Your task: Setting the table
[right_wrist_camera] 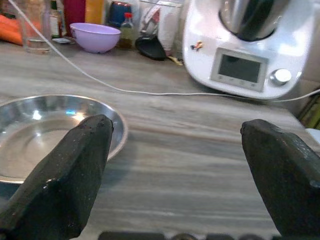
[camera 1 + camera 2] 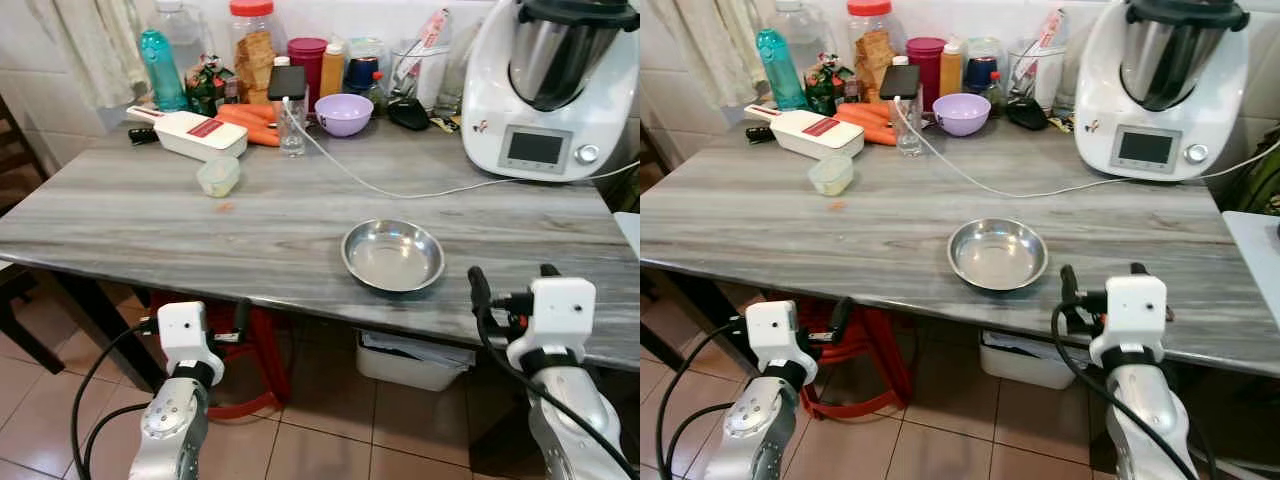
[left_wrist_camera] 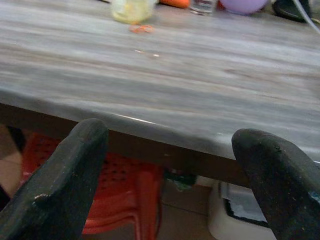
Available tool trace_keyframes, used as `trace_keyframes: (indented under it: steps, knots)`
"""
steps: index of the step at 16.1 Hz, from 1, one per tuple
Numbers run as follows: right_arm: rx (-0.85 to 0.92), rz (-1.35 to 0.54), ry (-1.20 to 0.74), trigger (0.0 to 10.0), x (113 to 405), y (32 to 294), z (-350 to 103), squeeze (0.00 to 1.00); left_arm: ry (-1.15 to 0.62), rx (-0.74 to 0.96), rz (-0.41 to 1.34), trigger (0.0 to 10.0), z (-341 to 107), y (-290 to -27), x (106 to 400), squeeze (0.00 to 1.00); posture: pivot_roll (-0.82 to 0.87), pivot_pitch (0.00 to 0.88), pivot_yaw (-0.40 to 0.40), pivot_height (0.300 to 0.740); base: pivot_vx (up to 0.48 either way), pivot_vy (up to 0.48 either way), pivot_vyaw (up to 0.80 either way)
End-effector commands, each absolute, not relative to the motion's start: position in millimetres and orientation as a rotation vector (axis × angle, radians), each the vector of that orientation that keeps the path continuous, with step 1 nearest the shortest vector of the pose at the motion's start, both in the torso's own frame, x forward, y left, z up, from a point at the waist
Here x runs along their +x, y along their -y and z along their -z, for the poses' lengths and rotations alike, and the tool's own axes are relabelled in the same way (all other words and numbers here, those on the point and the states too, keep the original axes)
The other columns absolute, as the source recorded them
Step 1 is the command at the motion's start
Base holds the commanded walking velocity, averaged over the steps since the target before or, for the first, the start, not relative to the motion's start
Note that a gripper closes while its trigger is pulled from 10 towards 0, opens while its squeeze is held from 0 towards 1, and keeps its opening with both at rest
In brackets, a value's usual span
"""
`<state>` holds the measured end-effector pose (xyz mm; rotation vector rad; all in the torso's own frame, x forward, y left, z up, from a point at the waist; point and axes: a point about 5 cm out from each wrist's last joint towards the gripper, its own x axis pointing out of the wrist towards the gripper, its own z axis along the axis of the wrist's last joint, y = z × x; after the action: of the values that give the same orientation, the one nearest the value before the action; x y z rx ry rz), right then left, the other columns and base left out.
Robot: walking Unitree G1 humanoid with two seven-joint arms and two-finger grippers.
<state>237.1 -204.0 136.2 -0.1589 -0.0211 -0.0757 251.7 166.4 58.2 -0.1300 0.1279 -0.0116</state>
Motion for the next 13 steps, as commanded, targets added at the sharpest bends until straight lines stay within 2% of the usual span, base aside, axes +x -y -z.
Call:
trace_keyframes:
  steps: [1,2,3,11,13]
  knots:
    - [-0.156,0.068,0.001,10.0,238,205,-132,1.00,-0.127,-0.114,-0.014,10.0,-57,-169,250,0.00,-0.07,0.000,0.016,0.740,0.000,0.000,0.00]
    - [-0.152,0.068,-0.001,10.0,238,205,-131,1.00,-0.128,-0.109,-0.018,10.0,-57,-169,250,0.00,-0.07,0.000,0.019,0.740,0.000,0.000,0.00]
    - [-0.126,0.074,0.003,10.0,237,200,-130,0.00,-0.124,-0.088,-0.020,10.0,-57,-170,247,0.00,-0.07,0.000,0.032,0.740,0.000,0.000,0.00]
    - [-0.099,0.146,-0.019,10.0,228,207,-125,0.00,-0.132,-0.023,0.064,10.0,-62,-160,261,0.00,-0.15,0.000,0.105,0.740,0.000,0.000,0.00]
    - [-0.078,0.168,-0.018,10.0,221,202,-120,0.00,-0.115,-0.020,0.077,10.0,-68,-161,268,0.00,-0.16,0.000,0.125,0.740,-0.247,0.000,-0.47]
